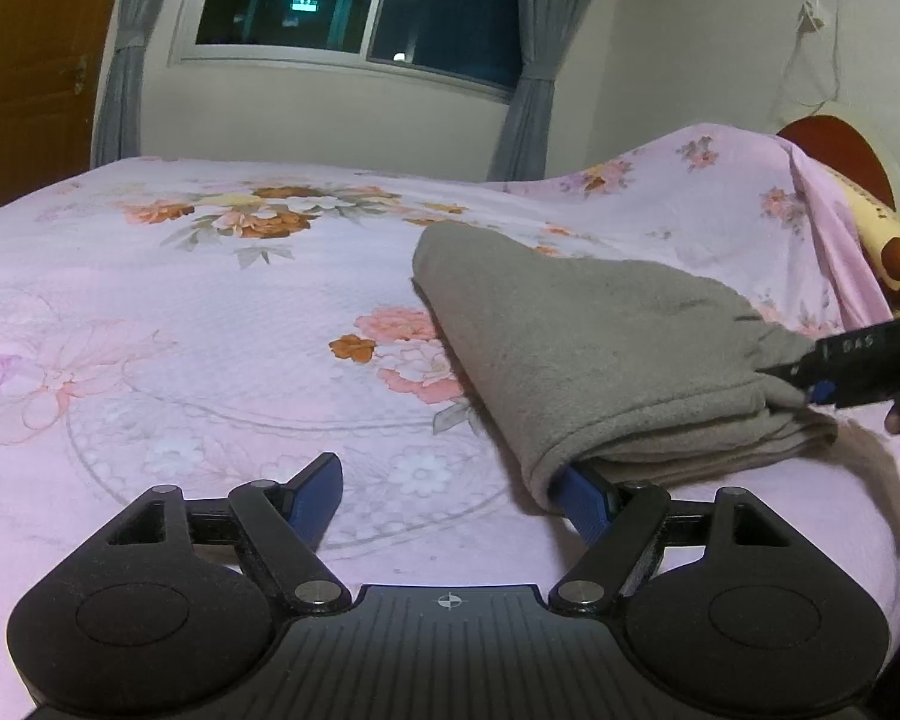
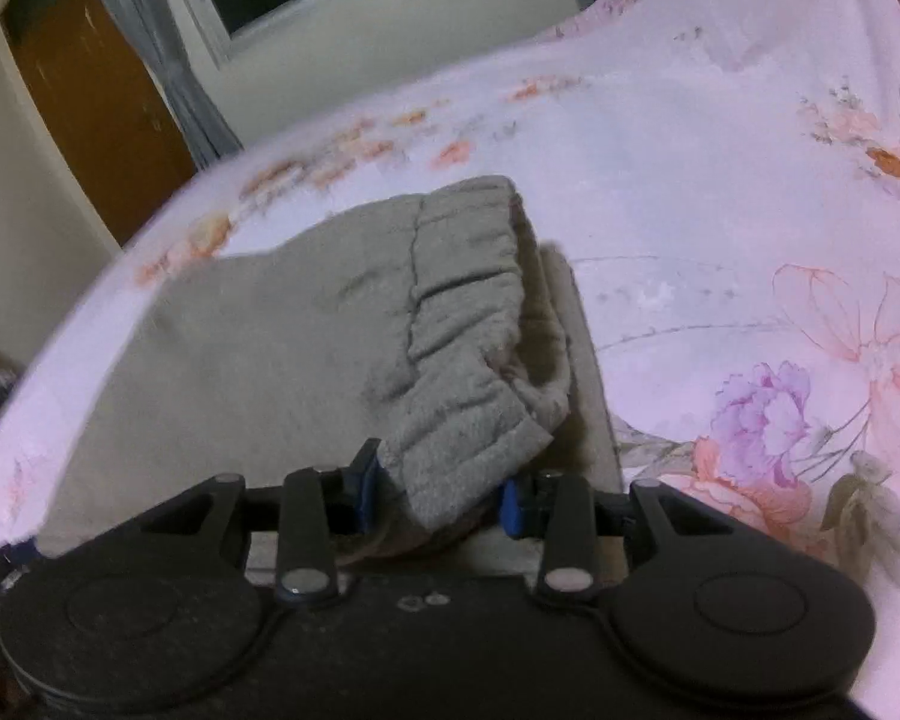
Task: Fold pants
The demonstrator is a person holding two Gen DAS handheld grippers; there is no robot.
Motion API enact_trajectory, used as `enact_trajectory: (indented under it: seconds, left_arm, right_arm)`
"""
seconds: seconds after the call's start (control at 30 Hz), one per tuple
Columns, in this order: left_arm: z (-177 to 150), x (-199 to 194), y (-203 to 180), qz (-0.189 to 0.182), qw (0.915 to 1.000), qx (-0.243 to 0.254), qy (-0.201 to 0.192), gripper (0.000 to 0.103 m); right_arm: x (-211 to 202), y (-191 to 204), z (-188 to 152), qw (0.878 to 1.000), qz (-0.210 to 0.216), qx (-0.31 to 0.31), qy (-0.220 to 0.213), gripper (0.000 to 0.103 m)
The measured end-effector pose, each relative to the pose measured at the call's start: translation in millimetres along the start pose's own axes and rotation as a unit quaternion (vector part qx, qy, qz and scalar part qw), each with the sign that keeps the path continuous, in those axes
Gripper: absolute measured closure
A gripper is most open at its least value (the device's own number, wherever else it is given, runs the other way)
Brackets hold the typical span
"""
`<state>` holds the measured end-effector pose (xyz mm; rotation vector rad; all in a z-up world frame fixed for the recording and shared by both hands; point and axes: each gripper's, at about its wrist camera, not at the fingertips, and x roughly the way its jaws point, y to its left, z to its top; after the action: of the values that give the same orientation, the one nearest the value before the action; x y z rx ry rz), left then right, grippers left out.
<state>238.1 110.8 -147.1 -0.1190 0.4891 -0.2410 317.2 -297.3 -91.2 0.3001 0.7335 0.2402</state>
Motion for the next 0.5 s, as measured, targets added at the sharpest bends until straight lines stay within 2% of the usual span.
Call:
enact_trajectory:
  seconds: [0.13, 0.17, 0.23, 0.37, 0.43, 0.5]
  left_arm:
    - [-1, 0, 1, 0.001, 1.0, -0.003, 0.001, 0.026]
    - [-1, 0, 0, 0.0, 1.0, -0.002, 0.001, 0.026]
    - [-1, 1, -1, -0.001, 1.0, 0.003, 0.003, 0.026]
    - [-1, 0, -2, 0.002, 0.9999, 0.009, 0.012, 0.026]
    - [0, -4, 1, 0.001, 0.9996, 0.007, 0.028, 0.026]
    - [3, -14, 5, 0.001, 0.9993, -0.004, 0.036, 0.026]
  right_arm:
    - [-20, 3, 7, 0.999, 0.023, 0.009, -0.038, 0.067]
    - [-18, 0, 6, 0.999, 0.021, 0.011, -0.036, 0.067]
    - [-3, -14, -3, 0.999, 0.006, 0.032, -0.003, 0.067]
    - [-4, -21, -12, 0.998, 0.016, 0.059, -0.012, 0.067]
    - [-9, -19, -11, 0.999, 0.006, 0.05, -0.015, 0.063]
    - [-20, -26, -15, 0.999, 0.002, 0.045, -0.013, 0.055]
